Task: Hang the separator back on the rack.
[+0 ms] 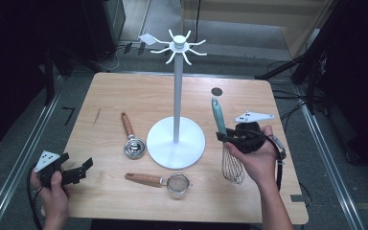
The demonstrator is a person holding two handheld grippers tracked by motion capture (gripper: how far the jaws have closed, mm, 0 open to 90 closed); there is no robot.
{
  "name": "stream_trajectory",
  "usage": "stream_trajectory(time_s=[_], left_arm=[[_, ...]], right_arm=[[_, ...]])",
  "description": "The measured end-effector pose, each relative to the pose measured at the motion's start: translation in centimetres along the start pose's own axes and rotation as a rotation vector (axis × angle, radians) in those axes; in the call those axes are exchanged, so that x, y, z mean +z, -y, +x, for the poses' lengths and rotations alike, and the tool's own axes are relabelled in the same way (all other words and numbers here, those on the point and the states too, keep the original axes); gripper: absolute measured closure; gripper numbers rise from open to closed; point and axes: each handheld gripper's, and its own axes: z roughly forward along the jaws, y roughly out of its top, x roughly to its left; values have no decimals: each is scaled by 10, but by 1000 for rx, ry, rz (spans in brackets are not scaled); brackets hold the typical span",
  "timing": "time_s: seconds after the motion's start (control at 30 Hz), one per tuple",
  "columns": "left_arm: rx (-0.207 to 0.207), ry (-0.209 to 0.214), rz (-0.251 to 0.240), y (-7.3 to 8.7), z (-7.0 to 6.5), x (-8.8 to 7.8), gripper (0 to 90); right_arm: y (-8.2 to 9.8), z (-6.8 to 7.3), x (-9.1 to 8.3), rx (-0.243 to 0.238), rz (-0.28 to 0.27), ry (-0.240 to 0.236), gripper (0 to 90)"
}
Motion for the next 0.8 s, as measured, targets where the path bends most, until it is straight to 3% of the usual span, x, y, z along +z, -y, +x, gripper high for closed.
stream_trajectory(time_s=[0.13, 0.2, 0.33, 0.8], left_arm=[[2, -1, 0, 0, 0, 0, 0], [0, -2, -1, 0, -1, 0, 0], [3, -1, 1, 0, 0, 0, 0], [3, -1, 2, 0, -1, 0, 0]], right_arm=[[0, 9, -9, 2, -90, -20, 712], [0, 13, -11, -23, -117, -12, 712], [2, 20, -14, -14, -178, -4, 712], [-6, 45, -21, -23, -344, -46, 712]])
